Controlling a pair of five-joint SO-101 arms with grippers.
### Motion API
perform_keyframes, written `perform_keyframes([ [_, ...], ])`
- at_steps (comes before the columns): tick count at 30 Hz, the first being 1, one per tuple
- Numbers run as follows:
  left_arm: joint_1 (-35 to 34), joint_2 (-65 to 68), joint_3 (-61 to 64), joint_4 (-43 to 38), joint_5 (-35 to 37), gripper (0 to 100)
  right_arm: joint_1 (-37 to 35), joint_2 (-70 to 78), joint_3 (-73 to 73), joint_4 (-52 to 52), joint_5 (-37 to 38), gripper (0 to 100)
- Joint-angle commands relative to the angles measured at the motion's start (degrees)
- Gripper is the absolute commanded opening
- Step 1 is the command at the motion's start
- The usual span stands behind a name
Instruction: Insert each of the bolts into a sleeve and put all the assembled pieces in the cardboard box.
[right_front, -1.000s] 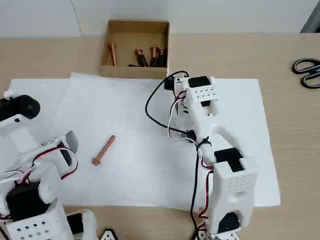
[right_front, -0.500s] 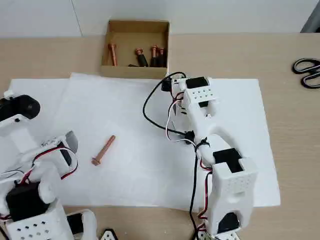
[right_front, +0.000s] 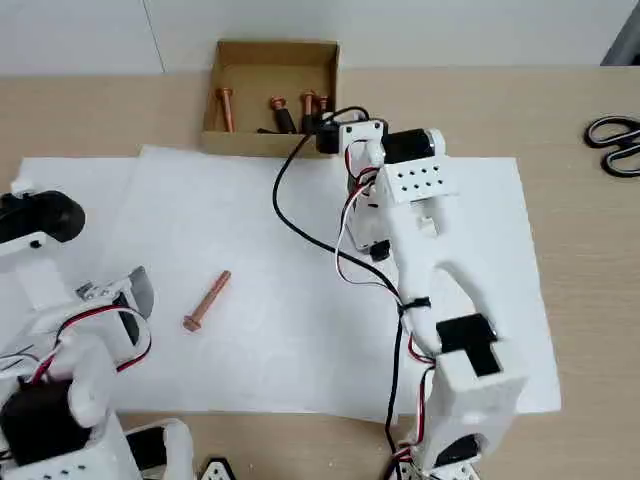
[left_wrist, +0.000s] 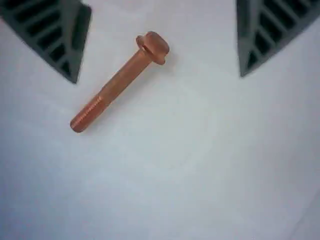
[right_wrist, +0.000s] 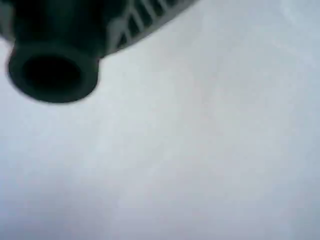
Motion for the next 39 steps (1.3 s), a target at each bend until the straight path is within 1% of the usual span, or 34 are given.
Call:
perform_keyframes([
  [1, -0.2, 6.8, -5.7, 2.7, -3.1, 20, 1.4, -5.6, -2.5, 0.8, 0.8, 0.4],
  [5, -0.2, 21.2, -14.3, 4.8, -4.0, 20, 3.1, -6.0, -2.1, 0.9, 0.5, 0.4],
  [7, 0.7, 28.0, -18.3, 4.8, -7.2, 20, 3.6, -6.3, -0.9, 0.9, 0.5, 0.4],
  [11, 7.8, 39.1, -22.2, 4.8, -17.7, 20, 4.4, -6.3, 1.1, 0.9, 0.5, 0.4],
  [16, 14.8, 50.3, -22.4, 4.7, -22.9, 20, 6.2, -6.3, 1.9, 0.9, 0.5, 0.4],
  [20, 16.1, 58.8, -22.2, 3.5, -22.9, 20, 6.8, -6.3, 2.1, 0.9, 0.5, 0.4],
  [26, 15.8, 69.2, -22.2, 0.2, -16.1, 20, 6.9, -6.3, 2.1, 0.9, 0.5, 0.4],
  [30, 16.1, 74.1, -22.2, -1.3, -14.6, 19, 6.8, -6.3, 2.1, 0.9, 0.5, 0.4],
  [39, 16.1, 80.3, -22.2, -2.5, -14.6, 5, 6.9, -6.3, 2.1, 0.9, 0.5, 0.4],
])
